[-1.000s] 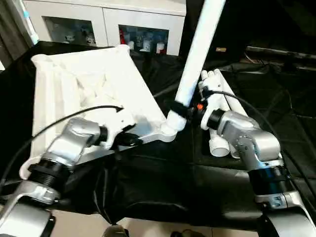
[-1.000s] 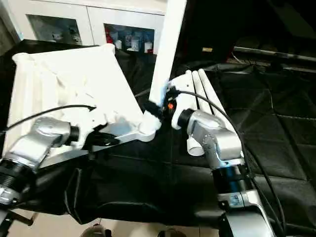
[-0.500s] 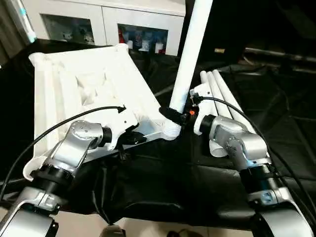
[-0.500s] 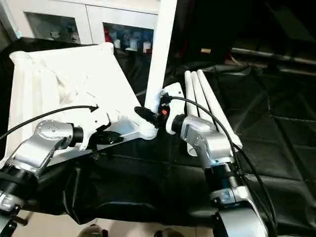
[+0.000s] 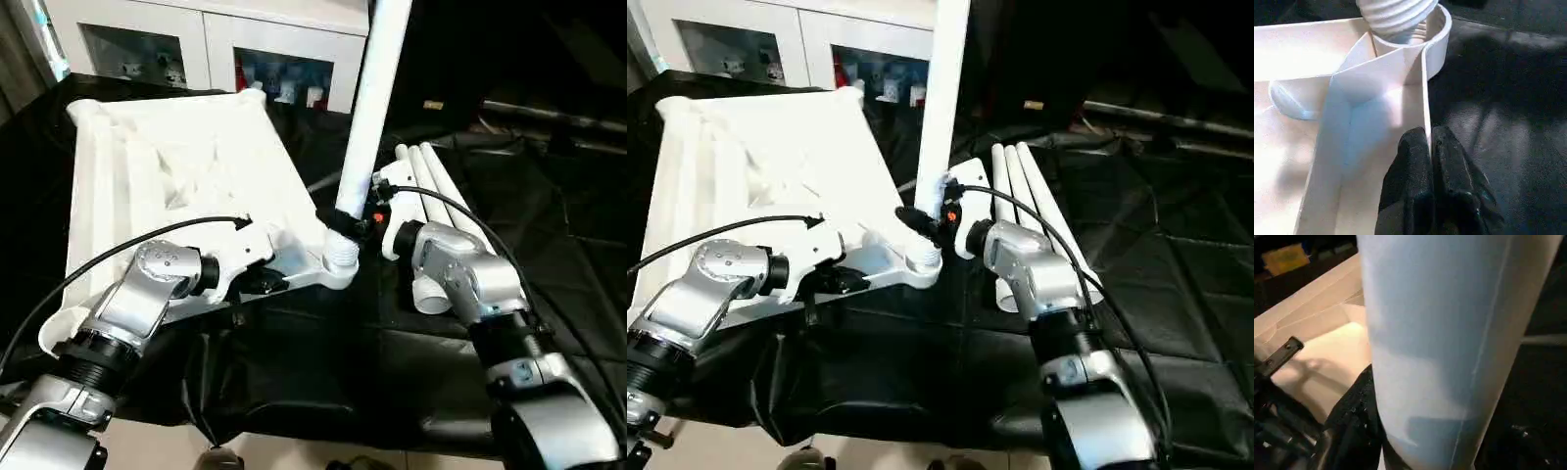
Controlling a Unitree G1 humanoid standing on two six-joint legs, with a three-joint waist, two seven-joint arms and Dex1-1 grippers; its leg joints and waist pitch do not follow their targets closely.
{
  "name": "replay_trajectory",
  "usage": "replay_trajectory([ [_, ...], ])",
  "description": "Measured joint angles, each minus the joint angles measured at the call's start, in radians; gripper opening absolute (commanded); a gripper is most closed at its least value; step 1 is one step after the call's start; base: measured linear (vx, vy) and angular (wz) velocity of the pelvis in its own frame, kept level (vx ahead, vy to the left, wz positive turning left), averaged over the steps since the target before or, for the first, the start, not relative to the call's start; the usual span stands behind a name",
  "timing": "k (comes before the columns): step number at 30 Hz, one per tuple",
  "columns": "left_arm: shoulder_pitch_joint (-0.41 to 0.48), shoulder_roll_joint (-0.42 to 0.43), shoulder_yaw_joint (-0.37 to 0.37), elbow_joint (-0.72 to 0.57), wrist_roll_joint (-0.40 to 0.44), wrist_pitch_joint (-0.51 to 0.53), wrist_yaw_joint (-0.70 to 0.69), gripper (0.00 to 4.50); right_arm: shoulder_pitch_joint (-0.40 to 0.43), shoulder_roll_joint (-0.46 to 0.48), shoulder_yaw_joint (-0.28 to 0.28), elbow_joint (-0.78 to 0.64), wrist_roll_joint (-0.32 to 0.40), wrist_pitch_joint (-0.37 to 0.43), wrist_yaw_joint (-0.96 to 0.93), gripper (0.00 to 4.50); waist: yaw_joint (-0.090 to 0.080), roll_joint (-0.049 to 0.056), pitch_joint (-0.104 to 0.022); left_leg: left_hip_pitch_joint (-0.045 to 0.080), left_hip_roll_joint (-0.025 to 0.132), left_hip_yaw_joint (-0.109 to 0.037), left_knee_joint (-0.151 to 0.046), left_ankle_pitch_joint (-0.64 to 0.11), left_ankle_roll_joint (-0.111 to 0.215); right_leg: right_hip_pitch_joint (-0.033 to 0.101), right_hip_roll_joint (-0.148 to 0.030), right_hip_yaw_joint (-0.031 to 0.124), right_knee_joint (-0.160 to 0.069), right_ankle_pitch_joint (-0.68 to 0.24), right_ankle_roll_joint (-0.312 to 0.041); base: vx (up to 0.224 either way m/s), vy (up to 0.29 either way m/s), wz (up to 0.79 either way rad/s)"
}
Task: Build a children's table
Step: Insert table leg to table base
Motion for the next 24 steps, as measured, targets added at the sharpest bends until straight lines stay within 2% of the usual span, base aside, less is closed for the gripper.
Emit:
replay_trajectory([
  [12,-0.044,-0.007,-0.023,0.071,0.022,-0.054,-0.039,0.0,0.014,-0.031,0.024,-0.03,0.001,0.07,0.059,1.9,0.002,-0.001,-0.001,0.001,0.0,-0.001,0.0,0.003,-0.001,0.003,-0.001,0.0,0.0,0.0,0.0,0.0,0.0,0.0],
  [24,-0.061,-0.007,-0.03,0.093,0.025,-0.068,-0.089,0.0,0.049,-0.02,-0.007,-0.046,0.015,0.068,0.054,1.9,0.001,0.023,0.003,0.001,0.0,-0.002,0.0,0.004,-0.002,0.004,-0.001,-0.001,0.0,0.0,-0.001,0.0,0.0,0.0],
])
